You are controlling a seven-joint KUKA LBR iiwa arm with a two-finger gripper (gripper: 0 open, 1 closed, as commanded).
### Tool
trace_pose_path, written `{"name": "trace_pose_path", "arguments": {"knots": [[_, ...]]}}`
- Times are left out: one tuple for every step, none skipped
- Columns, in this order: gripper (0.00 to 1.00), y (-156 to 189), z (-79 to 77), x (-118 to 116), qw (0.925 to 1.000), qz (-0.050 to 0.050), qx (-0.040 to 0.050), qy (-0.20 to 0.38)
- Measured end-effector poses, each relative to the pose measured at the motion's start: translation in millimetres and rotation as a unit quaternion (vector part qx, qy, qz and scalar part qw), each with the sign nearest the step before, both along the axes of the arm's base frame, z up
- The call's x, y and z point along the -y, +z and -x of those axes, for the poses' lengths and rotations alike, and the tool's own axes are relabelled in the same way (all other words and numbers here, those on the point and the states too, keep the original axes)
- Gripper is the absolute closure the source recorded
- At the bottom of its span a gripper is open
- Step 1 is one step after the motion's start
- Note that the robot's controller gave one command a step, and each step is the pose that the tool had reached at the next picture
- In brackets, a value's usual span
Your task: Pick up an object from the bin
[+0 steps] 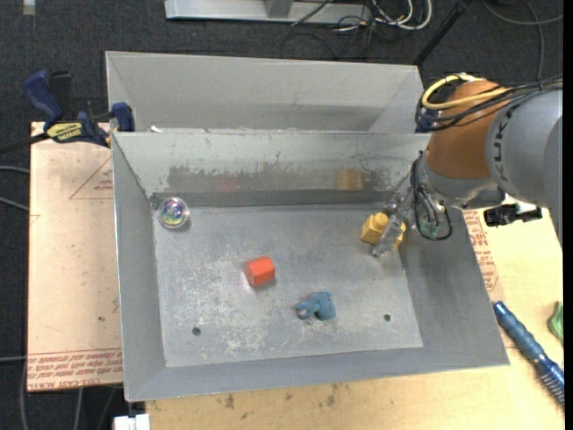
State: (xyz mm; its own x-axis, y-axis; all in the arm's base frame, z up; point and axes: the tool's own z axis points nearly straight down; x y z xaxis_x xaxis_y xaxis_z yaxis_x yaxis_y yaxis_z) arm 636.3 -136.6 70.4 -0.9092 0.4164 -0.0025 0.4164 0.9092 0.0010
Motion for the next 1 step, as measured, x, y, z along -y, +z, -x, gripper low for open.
{"name": "trace_pose_path", "arguments": {"knots": [[1.00, 142.2, 22.4, 8.2, 0.9998, 0.001, 0.0042, 0.017]]}}
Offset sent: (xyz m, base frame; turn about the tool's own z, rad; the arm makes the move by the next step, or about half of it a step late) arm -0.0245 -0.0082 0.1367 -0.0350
